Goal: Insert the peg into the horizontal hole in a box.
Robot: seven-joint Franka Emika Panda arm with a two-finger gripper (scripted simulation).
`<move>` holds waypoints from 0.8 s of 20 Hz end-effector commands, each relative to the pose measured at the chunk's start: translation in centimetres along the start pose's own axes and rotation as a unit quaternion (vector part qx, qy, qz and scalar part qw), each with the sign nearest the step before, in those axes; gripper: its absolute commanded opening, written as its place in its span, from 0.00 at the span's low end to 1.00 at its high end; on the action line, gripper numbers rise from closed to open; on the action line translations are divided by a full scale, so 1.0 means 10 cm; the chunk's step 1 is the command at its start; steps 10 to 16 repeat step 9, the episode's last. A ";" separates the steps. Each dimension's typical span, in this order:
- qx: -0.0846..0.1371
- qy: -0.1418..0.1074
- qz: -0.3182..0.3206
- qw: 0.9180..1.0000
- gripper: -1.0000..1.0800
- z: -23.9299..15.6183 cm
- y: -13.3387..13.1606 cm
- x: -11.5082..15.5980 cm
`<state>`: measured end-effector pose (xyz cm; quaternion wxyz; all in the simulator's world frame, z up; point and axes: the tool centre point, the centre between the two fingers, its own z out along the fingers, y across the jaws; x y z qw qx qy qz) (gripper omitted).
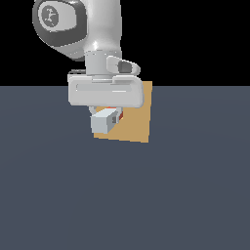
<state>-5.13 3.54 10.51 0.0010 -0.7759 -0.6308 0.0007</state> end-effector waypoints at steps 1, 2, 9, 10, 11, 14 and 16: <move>-0.002 0.001 0.000 1.000 0.00 -0.02 0.01 0.18; -0.002 0.001 0.000 1.000 0.00 -0.02 0.01 0.24; -0.002 0.001 0.000 1.000 0.00 -0.02 0.02 0.43; -0.002 0.001 0.000 1.000 0.00 -0.02 0.02 0.43; -0.002 0.001 0.000 1.000 0.00 -0.02 0.02 0.43; -0.002 0.001 0.000 1.000 0.00 -0.02 0.02 0.43; -0.002 0.001 0.000 1.000 0.00 -0.02 0.02 0.43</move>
